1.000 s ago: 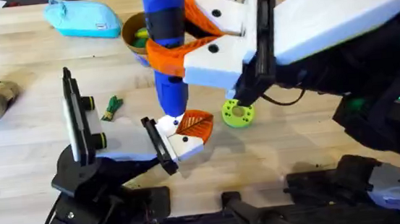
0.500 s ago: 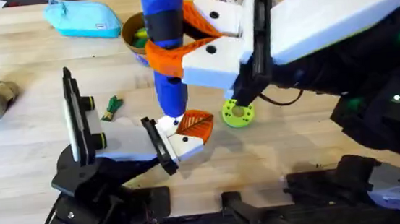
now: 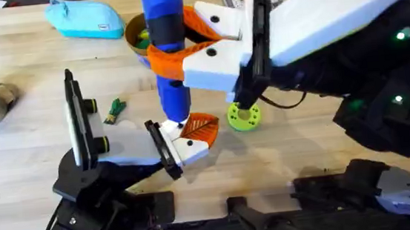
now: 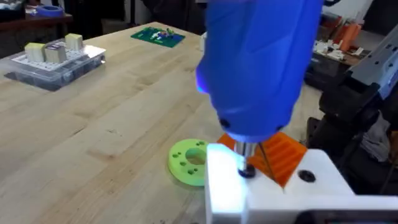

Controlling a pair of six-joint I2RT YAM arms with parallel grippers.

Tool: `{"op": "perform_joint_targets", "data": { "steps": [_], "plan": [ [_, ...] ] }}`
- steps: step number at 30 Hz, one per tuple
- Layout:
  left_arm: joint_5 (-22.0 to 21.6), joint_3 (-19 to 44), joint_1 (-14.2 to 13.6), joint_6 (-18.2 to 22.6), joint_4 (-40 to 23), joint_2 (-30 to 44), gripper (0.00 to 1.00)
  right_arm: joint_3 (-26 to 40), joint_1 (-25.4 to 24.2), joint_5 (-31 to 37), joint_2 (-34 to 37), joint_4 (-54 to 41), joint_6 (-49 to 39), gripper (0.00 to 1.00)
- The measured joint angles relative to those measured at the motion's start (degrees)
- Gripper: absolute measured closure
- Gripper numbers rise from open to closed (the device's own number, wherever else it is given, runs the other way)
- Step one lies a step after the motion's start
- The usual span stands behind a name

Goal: Pick up the gripper from the table and insert it into the empty holder that is missing its gripper. Then pick up a screw, insert it into the mounting hole, and use the screwdriver to tighten it. Finally, clean up the table by picking up the vegetable and placing it into the bucket.

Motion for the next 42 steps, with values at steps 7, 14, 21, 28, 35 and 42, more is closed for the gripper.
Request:
{"op": "perform_joint_targets", "data": {
  "steps": [7,14,21,28,35,42],
  "plan": [
    [-0.02,0.00,0.02,0.00,0.00,0.00,0.983,0.00,0.00,0.00,0.00,0.00,0.09,0.949],
    [-0.02,0.00,0.00,0.00,0.00,0.00,0.983,0.00,0.00,0.00,0.00,0.00,0.20,0.949],
    [-0.02,0.00,0.00,0.00,0.00,0.00,0.983,0.00,0.00,0.02,-0.02,0.00,0.19,0.947],
    [0.00,0.00,0.00,-0.02,-0.04,0.00,0.983,0.00,0.00,0.06,-0.02,-0.66,0.17,0.948],
    [0.07,0.00,0.00,0.00,-0.02,0.00,0.983,0.00,0.00,0.24,-0.15,-1.28,0.15,0.948],
    [0.00,0.00,0.00,0.00,-0.02,0.00,0.983,-0.04,0.00,0.15,-0.13,1.45,0.19,0.947]
  ]
}}
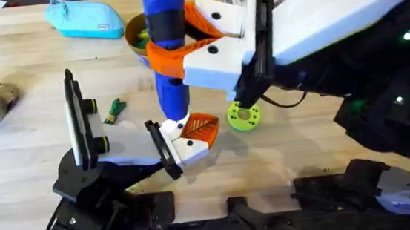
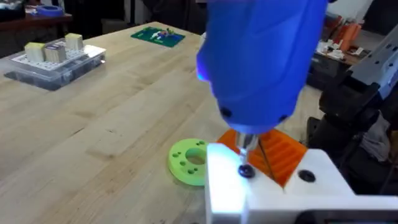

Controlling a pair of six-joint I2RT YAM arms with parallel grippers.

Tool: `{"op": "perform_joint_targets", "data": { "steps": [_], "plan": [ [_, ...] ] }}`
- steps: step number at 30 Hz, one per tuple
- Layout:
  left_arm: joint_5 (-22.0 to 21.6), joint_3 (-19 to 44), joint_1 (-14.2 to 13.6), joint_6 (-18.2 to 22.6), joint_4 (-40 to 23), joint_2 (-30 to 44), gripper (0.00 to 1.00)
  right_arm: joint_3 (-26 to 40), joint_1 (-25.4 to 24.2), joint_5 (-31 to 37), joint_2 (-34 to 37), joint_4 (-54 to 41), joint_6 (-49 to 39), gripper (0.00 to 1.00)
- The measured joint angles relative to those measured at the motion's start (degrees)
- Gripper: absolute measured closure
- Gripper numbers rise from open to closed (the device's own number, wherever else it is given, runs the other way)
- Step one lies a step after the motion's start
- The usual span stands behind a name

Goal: Pick up the gripper from the table and insert it into the empty holder that is missing its gripper. Then pick up a screw, insert it into the mounting hole, and use the screwdriver to tighten it. Finally, clean up the table by picking up the vegetable and placing it into the bucket.

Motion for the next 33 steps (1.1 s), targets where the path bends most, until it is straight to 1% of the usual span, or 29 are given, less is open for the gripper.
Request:
{"op": "perform_joint_targets", "data": {
  "steps": [12,33],
  "plan": [
    [0.00,0.00,0.00,0.00,0.00,0.02,0.983,0.00,0.00,-0.13,-0.85,-1.18,0.00,0.949],
    [0.00,0.00,0.00,-0.06,-0.04,0.02,0.983,0.00,0.00,-0.10,-0.04,-3.21,0.00,0.948]
  ]
}}
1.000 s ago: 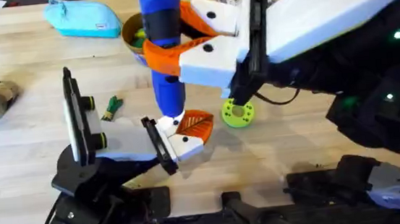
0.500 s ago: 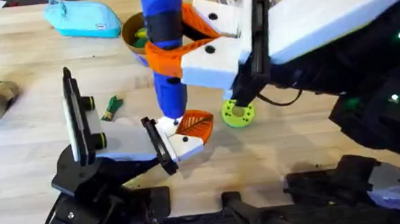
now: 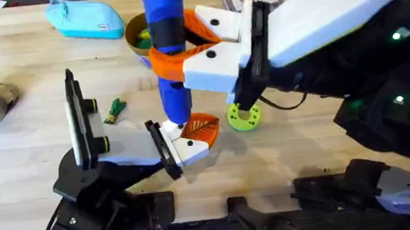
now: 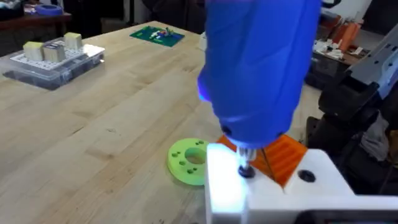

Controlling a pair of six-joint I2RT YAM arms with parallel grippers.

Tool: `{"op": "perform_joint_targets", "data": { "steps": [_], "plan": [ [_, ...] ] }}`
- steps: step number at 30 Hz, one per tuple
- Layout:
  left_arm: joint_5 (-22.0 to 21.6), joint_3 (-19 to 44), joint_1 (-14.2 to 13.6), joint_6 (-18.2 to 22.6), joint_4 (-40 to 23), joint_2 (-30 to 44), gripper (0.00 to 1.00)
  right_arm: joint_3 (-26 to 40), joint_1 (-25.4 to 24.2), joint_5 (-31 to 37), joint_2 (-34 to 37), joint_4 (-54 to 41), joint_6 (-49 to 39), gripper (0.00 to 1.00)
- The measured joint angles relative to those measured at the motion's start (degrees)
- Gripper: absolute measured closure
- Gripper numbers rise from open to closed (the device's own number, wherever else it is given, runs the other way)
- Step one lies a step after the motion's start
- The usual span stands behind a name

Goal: Pick up the gripper from the table and insert it into the empty holder that is missing its gripper. Then pick up a screw, insert it into the mounting hole, and use the screwdriver to tighten it. Finally, clean up the table by picking up the vegetable and placing it into the bucket.

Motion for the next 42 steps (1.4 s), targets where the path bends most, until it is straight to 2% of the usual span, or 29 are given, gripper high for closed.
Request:
{"op": "perform_joint_targets", "data": {
  "steps": [18,31,34,36,42],
  "plan": [
    [0.00,0.00,0.01,-0.51,0.05,-0.02,0.983,-0.02,0.09,-0.30,-0.06,0.49,-0.02,0.947],
    [1.37,0.33,-0.17,0.65,0.18,-0.02,0.983,-1.30,0.49,-1.17,-3.04,0.63,0.17,0.947],
    [1.47,0.31,-0.22,0.74,-0.11,-0.02,0.983,1.72,-0.24,-3.31,-1.70,-3.78,-0.78,0.948],
    [1.22,0.29,-0.20,0.61,-0.33,-0.01,0.983,5.46,-1.36,-7.12,0.39,-5.68,-2.32,0.949],
    [0.60,0.26,-0.20,0.49,-0.38,-0.02,0.983,17.77,-5.33,-17.78,4.43,-5.38,-2.88,0.948]
  ]
}}
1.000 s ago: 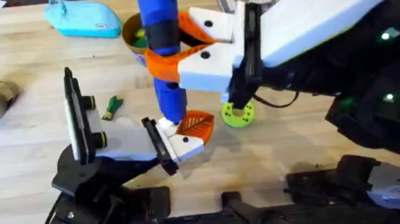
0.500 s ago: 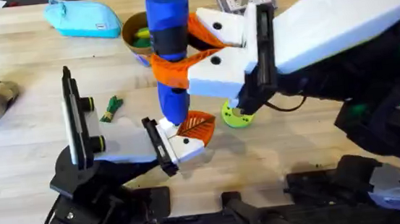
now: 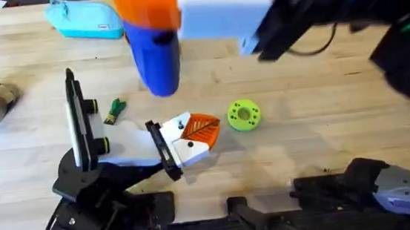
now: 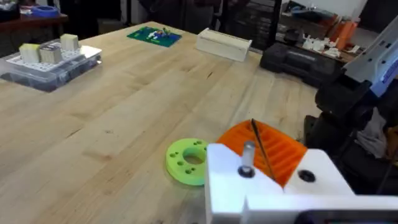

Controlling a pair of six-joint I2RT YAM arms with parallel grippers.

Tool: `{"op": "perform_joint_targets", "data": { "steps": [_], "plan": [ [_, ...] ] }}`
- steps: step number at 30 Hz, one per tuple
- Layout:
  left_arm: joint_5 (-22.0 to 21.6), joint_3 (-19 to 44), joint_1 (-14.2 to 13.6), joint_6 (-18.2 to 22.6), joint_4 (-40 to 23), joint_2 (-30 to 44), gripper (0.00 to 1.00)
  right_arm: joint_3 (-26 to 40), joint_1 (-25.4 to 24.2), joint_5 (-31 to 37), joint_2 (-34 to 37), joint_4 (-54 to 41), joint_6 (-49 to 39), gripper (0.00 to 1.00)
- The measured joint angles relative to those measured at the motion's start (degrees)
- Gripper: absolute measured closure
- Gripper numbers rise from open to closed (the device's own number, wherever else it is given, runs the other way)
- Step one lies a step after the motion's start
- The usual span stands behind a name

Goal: Pick up the gripper from the table and insert it into the empty holder that is missing its gripper. Then pick up a screw, insert it into the mounting hole, and use the screwdriver to tighten it. Finally, clean up the table by picking up the vegetable and placing it into the bucket.

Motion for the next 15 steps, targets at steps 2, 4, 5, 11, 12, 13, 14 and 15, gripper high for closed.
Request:
{"op": "perform_joint_targets", "data": {
  "steps": [2,4,5,11,12,13,14,15],
  "plan": [
    [-0.15,0.00,0.00,0.00,0.00,0.00,0.983,2.33,-1.62,-2.26,0.05,0.18,0.56,0.948],
    [-0.32,0.00,0.00,0.00,0.01,0.00,0.983,3.23,-3.20,-3.59,-0.04,-0.45,1.15,0.949],
    [-0.41,0.00,0.00,0.00,0.01,0.00,0.983,3.31,-3.95,-4.11,-0.09,-1.34,1.40,0.947],
    [-0.48,0.00,0.00,0.00,0.01,0.00,0.983,3.26,-8.78,-5.80,0.61,-6.96,2.48,0.948],
    [-0.48,0.00,0.00,0.00,0.01,0.00,0.983,3.28,-9.73,-5.87,0.61,-8.04,2.64,0.949],
    [-0.50,0.00,0.00,0.00,0.01,0.00,0.983,3.31,-10.77,-6.00,0.53,-9.78,2.99,0.947],
    [-0.56,0.00,0.00,0.00,0.01,0.00,0.983,3.31,-11.65,-6.18,0.49,-11.79,3.44,0.947],
    [-0.60,0.00,0.00,0.00,0.01,0.00,0.983,3.31,-12.49,-6.28,0.49,-14.15,4.01,0.947]
  ]
}}
